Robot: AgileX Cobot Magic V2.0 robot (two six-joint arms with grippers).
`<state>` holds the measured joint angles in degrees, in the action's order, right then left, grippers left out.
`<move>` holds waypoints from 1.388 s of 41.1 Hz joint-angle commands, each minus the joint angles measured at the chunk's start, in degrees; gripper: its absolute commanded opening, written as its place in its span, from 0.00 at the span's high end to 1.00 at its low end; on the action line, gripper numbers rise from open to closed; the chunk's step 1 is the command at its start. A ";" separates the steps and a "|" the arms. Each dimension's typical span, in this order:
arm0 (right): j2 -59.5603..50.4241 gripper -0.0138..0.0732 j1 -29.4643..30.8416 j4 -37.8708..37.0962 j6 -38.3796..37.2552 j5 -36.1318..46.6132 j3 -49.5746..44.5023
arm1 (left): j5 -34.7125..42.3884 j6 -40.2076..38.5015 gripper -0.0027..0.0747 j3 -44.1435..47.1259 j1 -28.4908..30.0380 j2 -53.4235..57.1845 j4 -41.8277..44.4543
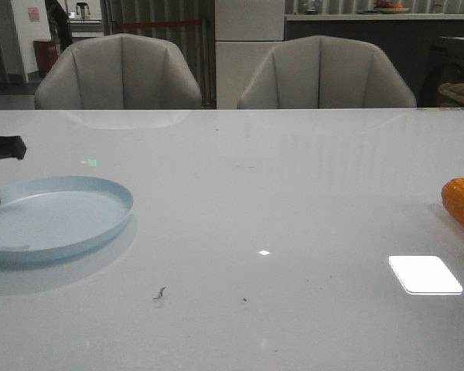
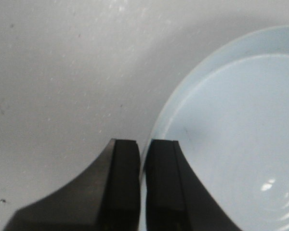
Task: Place corn on plate with both arms
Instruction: 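Push the plate toward the table center with the left gripper, then lift away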
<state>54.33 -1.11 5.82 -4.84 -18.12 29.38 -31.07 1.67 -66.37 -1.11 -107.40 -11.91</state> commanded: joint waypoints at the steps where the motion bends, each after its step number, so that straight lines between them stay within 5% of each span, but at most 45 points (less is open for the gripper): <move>1: -0.33 0.35 0.05 -0.27 0.09 3.09 1.76 | 0.29 -0.26 0.84 -5.42 0.15 2.78 -4.30; 14: -0.33 0.35 0.05 -0.27 0.09 3.09 1.76 | -6.54 -0.15 0.84 -14.21 -2.69 2.78 -17.54; 30: -0.33 0.35 0.05 -0.27 0.09 3.09 1.76 | -5.56 -0.15 0.83 -14.53 -14.89 1.79 -17.15; 46: -0.33 0.35 0.05 -0.27 0.09 2.58 1.76 | -4.70 -4.30 0.82 -14.30 -19.71 -3.70 -17.92; 57: -0.33 0.35 0.05 -0.27 0.09 2.54 1.76 | -4.88 -4.78 0.56 -14.53 -20.07 -5.09 -18.20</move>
<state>54.33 -1.11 5.82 -4.84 -18.95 29.38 -37.41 -2.70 -78.99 -20.67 -115.71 -28.35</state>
